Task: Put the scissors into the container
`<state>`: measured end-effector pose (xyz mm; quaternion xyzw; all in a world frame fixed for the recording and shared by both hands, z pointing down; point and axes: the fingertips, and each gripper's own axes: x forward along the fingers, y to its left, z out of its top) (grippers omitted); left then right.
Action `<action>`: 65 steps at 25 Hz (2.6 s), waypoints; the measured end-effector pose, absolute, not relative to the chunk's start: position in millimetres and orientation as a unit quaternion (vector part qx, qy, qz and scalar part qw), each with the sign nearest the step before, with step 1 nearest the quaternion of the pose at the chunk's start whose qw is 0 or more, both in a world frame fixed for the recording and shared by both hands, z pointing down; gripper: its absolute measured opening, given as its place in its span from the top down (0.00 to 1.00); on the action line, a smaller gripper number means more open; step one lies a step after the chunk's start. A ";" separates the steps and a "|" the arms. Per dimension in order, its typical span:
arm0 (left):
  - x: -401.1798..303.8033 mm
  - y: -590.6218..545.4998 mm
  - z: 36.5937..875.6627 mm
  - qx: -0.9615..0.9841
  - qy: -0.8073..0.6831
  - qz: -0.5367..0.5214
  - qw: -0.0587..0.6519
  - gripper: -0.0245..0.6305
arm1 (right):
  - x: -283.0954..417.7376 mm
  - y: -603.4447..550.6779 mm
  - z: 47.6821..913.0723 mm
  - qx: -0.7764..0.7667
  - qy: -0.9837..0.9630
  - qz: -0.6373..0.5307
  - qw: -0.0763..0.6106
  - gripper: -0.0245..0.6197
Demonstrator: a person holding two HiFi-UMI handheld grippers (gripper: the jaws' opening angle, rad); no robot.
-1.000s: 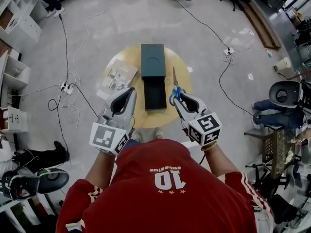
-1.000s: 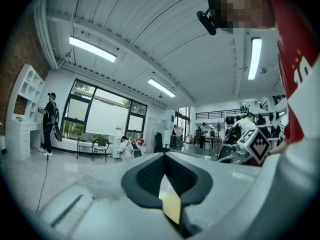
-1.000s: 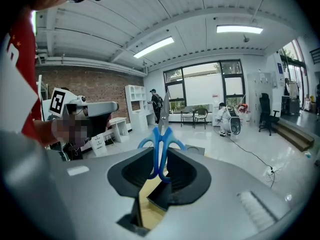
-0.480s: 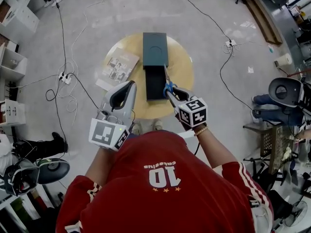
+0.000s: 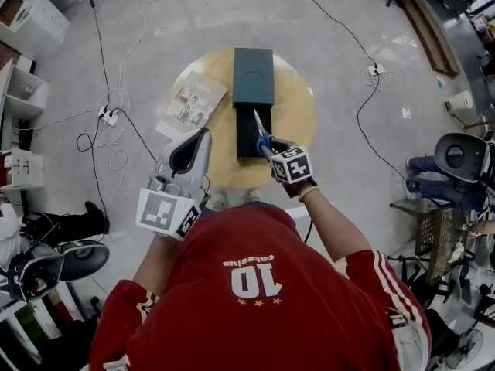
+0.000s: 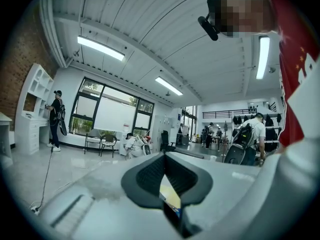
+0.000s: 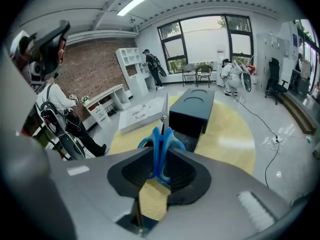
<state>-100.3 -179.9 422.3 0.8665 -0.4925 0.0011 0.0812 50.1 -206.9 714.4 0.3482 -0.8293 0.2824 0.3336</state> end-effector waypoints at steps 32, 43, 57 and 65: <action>-97.2 -189.1 439.8 0.858 -0.503 0.018 0.105 0.96 | 38.6 -218.1 801.6 0.323 -0.793 0.303 0.419 0.82; -95.7 -192.9 438.9 0.862 -0.496 0.014 0.105 0.96 | 48.1 -233.5 778.2 0.352 -0.806 0.293 0.375 0.79; -88.0 -201.4 423.3 0.874 -0.478 -0.003 0.086 0.96 | 83.7 -271.0 687.7 0.418 -0.825 0.249 0.288 0.80; -88.7 -209.0 398.0 0.878 -0.474 -0.018 0.062 0.96 | 84.0 -275.7 593.0 0.435 -0.852 0.201 0.212 0.80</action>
